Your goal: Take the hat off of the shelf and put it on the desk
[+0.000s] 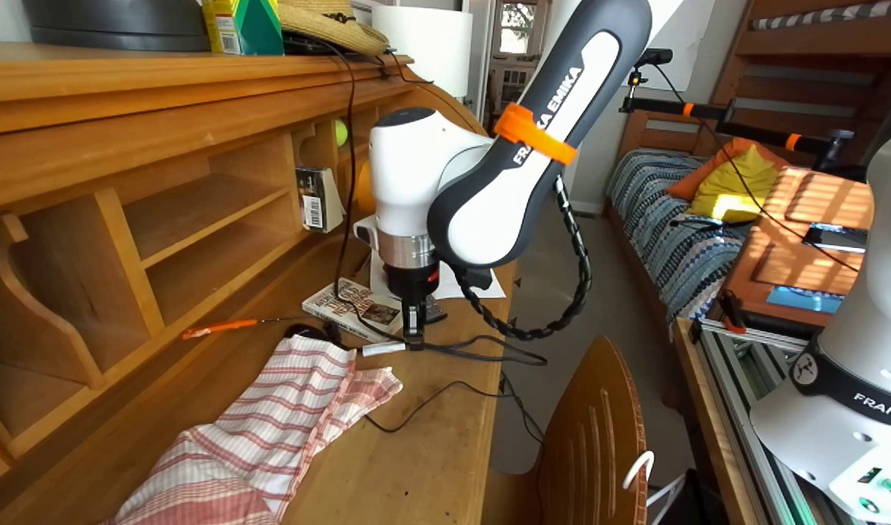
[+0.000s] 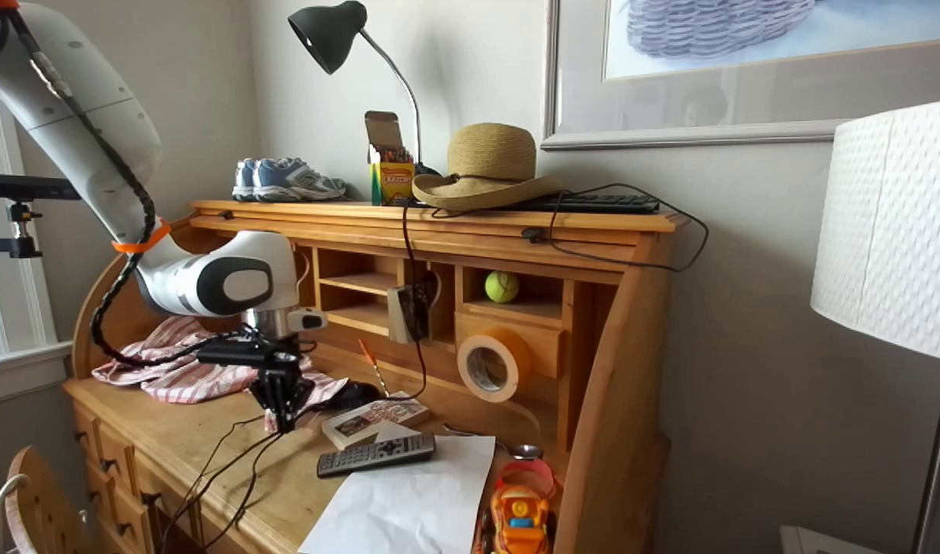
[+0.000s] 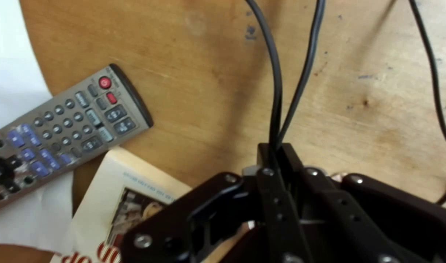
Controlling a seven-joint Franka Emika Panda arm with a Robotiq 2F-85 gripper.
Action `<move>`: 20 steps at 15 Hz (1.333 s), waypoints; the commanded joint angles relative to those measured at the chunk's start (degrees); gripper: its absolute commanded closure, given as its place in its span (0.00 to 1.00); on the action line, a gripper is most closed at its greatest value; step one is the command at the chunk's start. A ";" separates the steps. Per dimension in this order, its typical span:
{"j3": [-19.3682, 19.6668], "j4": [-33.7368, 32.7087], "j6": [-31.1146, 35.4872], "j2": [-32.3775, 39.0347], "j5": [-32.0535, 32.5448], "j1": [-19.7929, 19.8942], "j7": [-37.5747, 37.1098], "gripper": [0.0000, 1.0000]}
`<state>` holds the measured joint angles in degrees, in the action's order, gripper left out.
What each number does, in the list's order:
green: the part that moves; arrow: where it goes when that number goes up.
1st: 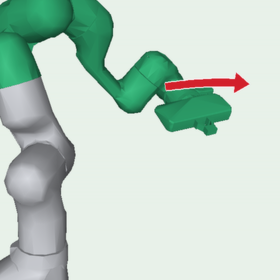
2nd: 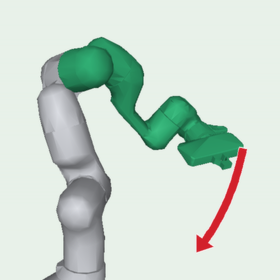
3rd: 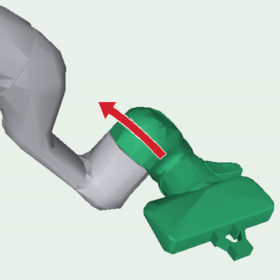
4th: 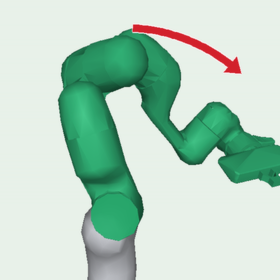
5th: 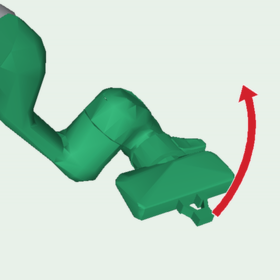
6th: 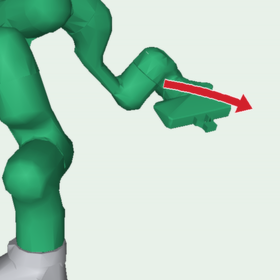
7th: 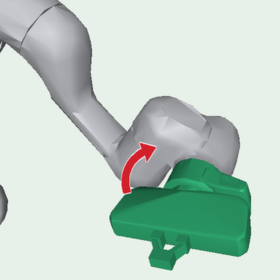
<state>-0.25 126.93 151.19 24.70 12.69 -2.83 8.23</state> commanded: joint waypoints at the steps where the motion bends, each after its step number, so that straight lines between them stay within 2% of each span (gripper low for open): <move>1: 2.95 8.73 6.58 -11.37 3.65 -1.10 -4.00 0.98; 3: 5.72 11.87 10.09 -16.47 7.37 -2.04 -8.44 0.98; 4: 7.61 13.11 11.45 -19.03 10.80 -2.75 -12.33 0.98; 7: 9.99 15.62 12.83 -25.38 20.54 -2.91 -20.82 0.98; 9: 8.71 17.45 12.38 -29.46 23.10 -2.43 -20.48 0.98; 12: 6.44 19.79 11.15 -34.12 19.87 -4.40 -13.13 0.98; 13: 2.68 20.37 10.62 -35.51 17.31 -2.32 -9.80 0.98; 16: -0.39 19.85 7.29 -39.63 12.68 -3.56 -2.38 0.98; 20: -3.98 16.86 3.97 -45.91 13.23 -1.58 -1.97 0.98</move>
<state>-1.85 144.46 158.90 -15.41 26.21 -6.22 4.92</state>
